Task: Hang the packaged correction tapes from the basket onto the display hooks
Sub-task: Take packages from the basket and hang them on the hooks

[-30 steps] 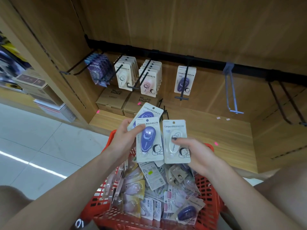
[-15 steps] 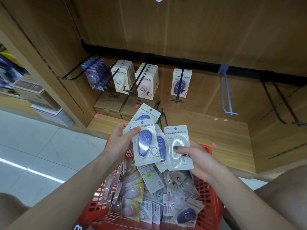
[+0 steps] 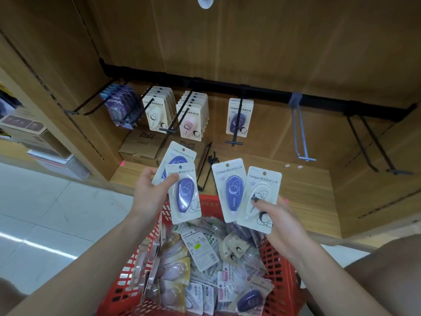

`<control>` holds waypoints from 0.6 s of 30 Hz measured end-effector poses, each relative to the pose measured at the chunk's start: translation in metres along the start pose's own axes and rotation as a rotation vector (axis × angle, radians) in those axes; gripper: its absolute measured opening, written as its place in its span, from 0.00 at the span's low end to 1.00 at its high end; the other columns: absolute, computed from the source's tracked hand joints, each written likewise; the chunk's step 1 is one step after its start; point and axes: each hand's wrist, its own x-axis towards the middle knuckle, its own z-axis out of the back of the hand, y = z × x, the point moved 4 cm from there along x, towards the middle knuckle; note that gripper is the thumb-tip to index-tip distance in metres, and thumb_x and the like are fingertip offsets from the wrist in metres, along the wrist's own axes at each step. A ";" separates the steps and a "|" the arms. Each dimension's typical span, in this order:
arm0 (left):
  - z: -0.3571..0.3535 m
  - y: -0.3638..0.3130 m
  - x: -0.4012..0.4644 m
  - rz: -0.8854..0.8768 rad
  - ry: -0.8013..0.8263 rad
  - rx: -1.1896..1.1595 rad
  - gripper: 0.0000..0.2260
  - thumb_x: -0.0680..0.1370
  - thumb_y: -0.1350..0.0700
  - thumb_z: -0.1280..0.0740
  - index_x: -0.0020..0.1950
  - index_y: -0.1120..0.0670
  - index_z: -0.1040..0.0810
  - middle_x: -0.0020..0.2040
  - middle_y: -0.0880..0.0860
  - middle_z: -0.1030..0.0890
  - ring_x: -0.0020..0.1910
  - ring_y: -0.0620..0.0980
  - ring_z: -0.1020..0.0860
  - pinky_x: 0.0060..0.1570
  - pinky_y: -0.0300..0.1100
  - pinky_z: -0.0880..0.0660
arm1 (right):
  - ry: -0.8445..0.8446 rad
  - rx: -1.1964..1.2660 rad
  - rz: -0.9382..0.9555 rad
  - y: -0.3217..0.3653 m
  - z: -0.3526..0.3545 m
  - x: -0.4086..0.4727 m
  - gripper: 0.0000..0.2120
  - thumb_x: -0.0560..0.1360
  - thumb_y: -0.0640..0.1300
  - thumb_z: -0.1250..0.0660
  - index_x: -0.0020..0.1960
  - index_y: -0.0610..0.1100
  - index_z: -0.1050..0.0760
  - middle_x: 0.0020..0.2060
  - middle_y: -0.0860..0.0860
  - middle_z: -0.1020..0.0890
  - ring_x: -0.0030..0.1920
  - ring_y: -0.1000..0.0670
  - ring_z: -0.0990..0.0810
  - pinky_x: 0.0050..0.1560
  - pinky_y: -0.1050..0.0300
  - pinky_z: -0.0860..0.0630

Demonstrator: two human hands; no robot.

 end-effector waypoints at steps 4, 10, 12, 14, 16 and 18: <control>-0.005 -0.001 -0.002 -0.011 0.014 0.041 0.18 0.77 0.47 0.24 0.52 0.54 0.30 0.46 0.48 0.11 0.42 0.53 0.11 0.41 0.53 0.14 | -0.026 0.035 0.053 0.003 0.000 -0.001 0.18 0.81 0.33 0.34 0.70 0.43 0.24 0.62 0.42 0.15 0.62 0.39 0.16 0.61 0.39 0.19; -0.012 -0.008 -0.006 -0.023 0.042 0.082 0.17 0.78 0.48 0.24 0.50 0.54 0.31 0.47 0.46 0.12 0.44 0.50 0.12 0.37 0.46 0.17 | -0.071 0.055 0.095 0.011 -0.004 0.001 0.20 0.81 0.32 0.34 0.71 0.44 0.25 0.62 0.43 0.15 0.63 0.39 0.17 0.65 0.37 0.21; -0.015 -0.010 -0.009 -0.031 0.057 0.107 0.16 0.78 0.49 0.25 0.49 0.54 0.31 0.47 0.46 0.12 0.44 0.50 0.12 0.36 0.45 0.18 | -0.090 0.067 0.098 0.012 -0.008 0.002 0.20 0.81 0.32 0.35 0.71 0.44 0.25 0.62 0.44 0.15 0.64 0.39 0.17 0.68 0.34 0.24; -0.017 -0.012 -0.012 -0.048 0.067 0.115 0.16 0.78 0.50 0.25 0.49 0.55 0.30 0.47 0.47 0.12 0.44 0.50 0.12 0.35 0.43 0.19 | -0.092 0.077 0.099 0.012 -0.013 0.004 0.20 0.81 0.32 0.34 0.71 0.45 0.25 0.62 0.44 0.15 0.64 0.40 0.17 0.70 0.33 0.25; -0.019 -0.013 -0.013 -0.060 0.069 0.127 0.15 0.79 0.51 0.25 0.48 0.55 0.30 0.47 0.47 0.12 0.44 0.50 0.12 0.36 0.44 0.18 | -0.090 0.098 0.099 0.012 -0.017 0.006 0.20 0.81 0.32 0.34 0.72 0.44 0.25 0.63 0.43 0.15 0.65 0.39 0.17 0.71 0.33 0.26; -0.021 -0.015 -0.014 -0.070 0.078 0.135 0.16 0.79 0.51 0.25 0.47 0.55 0.31 0.47 0.48 0.12 0.44 0.50 0.12 0.36 0.45 0.18 | -0.089 0.123 0.100 0.012 -0.020 0.009 0.21 0.81 0.32 0.34 0.72 0.43 0.25 0.64 0.42 0.16 0.65 0.39 0.18 0.71 0.32 0.26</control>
